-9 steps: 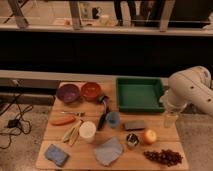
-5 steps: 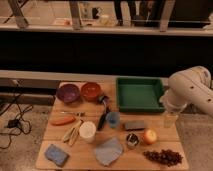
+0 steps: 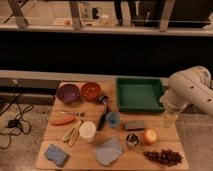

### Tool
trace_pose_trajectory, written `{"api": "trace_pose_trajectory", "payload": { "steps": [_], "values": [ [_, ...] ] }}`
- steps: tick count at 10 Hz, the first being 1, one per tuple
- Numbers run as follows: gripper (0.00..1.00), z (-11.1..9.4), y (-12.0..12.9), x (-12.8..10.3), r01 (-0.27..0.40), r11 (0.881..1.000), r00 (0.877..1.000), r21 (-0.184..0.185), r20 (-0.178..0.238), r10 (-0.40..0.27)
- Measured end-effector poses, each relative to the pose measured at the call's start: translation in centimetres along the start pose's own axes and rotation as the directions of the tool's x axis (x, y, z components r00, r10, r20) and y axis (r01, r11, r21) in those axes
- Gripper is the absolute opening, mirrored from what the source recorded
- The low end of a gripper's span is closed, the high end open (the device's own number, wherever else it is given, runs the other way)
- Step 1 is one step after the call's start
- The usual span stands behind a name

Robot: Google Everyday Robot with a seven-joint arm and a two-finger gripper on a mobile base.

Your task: Place banana in tray

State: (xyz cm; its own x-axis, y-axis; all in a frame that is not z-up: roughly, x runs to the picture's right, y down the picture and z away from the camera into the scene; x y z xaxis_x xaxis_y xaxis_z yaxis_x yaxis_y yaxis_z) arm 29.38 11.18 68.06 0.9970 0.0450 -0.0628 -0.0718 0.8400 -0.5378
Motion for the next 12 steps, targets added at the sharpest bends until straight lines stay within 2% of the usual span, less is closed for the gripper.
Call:
{"api": "trace_pose_trajectory", "payload": {
  "steps": [10, 12],
  "values": [
    [0.80, 0.3, 0.1, -0.2, 0.000, 1.000, 1.000, -0.006, 0.005, 0.000],
    [0.80, 0.9, 0.9, -2.1, 0.022, 0.999, 1.000, -0.028, 0.021, -0.021]
  ]
}}
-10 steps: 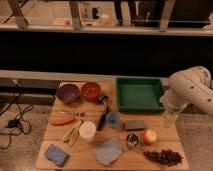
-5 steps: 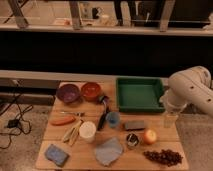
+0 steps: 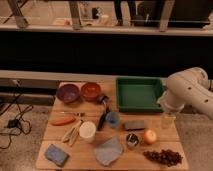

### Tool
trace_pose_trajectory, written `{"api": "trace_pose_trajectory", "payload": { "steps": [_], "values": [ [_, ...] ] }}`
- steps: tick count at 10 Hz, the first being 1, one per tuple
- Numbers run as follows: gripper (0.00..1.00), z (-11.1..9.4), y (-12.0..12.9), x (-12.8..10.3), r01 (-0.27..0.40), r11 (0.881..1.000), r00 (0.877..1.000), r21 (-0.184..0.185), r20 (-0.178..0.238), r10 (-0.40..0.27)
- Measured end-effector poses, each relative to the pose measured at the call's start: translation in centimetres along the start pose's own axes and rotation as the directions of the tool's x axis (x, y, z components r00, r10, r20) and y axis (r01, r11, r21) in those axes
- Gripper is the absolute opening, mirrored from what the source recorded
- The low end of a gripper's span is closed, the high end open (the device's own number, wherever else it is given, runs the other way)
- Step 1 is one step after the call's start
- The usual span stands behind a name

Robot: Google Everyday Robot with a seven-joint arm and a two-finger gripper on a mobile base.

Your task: Place banana in tray

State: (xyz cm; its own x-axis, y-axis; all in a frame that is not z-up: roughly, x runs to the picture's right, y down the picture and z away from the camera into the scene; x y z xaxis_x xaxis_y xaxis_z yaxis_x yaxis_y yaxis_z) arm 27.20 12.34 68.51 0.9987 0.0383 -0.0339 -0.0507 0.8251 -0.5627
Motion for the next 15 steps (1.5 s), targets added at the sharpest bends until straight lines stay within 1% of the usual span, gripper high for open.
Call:
{"api": "trace_pose_trajectory", "payload": {
  "steps": [1, 2, 3, 4, 5, 6, 8, 10, 11, 12, 13, 14, 15],
  "values": [
    [0.80, 0.6, 0.9, -1.8, 0.028, 0.999, 1.000, -0.019, 0.005, -0.028],
    [0.80, 0.9, 1.4, -2.7, 0.044, 0.999, 0.999, -0.030, 0.006, -0.044],
    [0.80, 1.6, 2.9, -4.9, 0.084, 0.995, 0.996, -0.051, 0.011, -0.083],
    [0.80, 2.0, 3.7, -6.7, 0.116, 0.992, 0.993, -0.059, 0.021, -0.115],
    [0.80, 2.2, 4.5, -8.7, 0.157, 0.986, 0.987, -0.064, 0.033, -0.155],
    [0.80, 2.1, 5.2, -10.2, 0.187, 0.980, 0.982, -0.066, 0.046, -0.184],
    [0.80, 1.6, 7.1, -13.7, 0.265, 0.962, 0.962, -0.070, 0.085, -0.259],
    [0.80, 1.2, 9.2, -17.1, 0.345, 0.935, 0.934, -0.078, 0.126, -0.334],
    [0.80, 1.2, 10.4, -18.6, 0.375, 0.923, 0.921, -0.086, 0.149, -0.360],
    [0.80, 1.5, 12.0, -20.3, 0.407, 0.908, 0.905, -0.100, 0.180, -0.385],
    [0.80, 1.8, 12.9, -21.5, 0.422, 0.900, 0.896, -0.109, 0.198, -0.397],
    [0.80, 2.6, 14.5, -23.5, 0.451, 0.884, 0.880, -0.124, 0.225, -0.418],
    [0.80, 3.0, 15.4, -24.8, 0.469, 0.873, 0.870, -0.131, 0.239, -0.431]
  ]
}}
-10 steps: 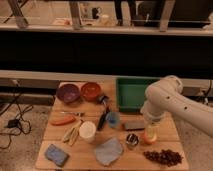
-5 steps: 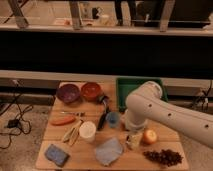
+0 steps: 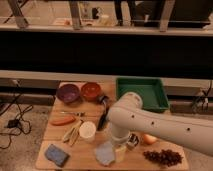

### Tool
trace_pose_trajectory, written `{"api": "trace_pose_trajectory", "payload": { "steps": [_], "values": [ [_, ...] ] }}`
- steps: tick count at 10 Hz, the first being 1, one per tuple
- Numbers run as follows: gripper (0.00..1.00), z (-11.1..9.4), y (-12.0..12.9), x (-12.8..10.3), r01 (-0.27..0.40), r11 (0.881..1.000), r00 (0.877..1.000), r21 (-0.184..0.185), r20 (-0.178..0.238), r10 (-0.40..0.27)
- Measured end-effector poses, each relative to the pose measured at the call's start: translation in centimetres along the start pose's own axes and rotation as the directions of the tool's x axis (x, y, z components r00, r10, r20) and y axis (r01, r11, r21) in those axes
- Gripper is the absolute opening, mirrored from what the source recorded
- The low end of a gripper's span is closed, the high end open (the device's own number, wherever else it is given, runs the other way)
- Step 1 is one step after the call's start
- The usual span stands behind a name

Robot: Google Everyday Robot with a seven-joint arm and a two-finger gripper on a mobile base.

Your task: Place banana in tray

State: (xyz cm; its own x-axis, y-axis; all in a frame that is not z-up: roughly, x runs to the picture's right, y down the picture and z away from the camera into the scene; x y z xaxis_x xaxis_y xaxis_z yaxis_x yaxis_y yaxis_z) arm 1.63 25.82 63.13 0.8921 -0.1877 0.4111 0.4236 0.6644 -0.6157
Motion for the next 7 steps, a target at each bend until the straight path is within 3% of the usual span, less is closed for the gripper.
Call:
{"api": "trace_pose_trajectory", "payload": {
  "steps": [3, 7],
  "values": [
    [0.80, 3.0, 0.2, -6.8, 0.086, 0.995, 0.995, -0.048, 0.054, -0.083],
    [0.80, 4.3, -0.7, -14.5, 0.186, 0.981, 0.978, -0.062, 0.105, -0.179]
  ]
}}
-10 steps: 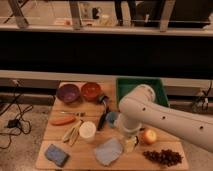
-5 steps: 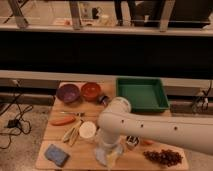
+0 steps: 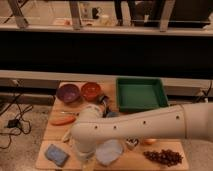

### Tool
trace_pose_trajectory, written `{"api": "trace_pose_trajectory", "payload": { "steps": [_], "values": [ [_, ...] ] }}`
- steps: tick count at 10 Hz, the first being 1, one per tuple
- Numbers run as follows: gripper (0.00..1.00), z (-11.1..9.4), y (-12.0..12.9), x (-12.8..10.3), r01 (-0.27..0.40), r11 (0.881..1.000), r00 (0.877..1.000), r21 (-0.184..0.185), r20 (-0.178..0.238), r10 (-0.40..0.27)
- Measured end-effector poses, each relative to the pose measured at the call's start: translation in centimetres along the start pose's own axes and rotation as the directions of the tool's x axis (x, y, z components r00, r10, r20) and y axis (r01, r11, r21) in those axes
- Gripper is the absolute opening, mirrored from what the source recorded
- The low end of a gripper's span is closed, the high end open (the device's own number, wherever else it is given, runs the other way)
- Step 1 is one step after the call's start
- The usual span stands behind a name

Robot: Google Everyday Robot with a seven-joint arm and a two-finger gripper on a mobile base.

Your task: Place banana in tray

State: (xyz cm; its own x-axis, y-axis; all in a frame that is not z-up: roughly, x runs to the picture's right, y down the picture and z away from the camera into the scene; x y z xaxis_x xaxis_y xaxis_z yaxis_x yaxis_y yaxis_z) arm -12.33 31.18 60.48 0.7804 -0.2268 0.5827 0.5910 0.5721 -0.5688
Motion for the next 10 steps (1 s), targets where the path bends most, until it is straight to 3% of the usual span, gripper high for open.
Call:
{"api": "trace_pose_trajectory", "payload": {
  "steps": [4, 6, 10],
  "values": [
    [0.80, 1.4, 0.1, -4.7, 0.069, 0.998, 0.997, -0.002, 0.040, -0.069],
    [0.80, 2.4, -0.4, -4.6, 0.048, 0.999, 0.998, -0.001, 0.034, -0.048],
    [0.80, 2.4, -0.5, -4.5, 0.045, 0.999, 0.998, 0.000, 0.034, -0.045]
  ]
}}
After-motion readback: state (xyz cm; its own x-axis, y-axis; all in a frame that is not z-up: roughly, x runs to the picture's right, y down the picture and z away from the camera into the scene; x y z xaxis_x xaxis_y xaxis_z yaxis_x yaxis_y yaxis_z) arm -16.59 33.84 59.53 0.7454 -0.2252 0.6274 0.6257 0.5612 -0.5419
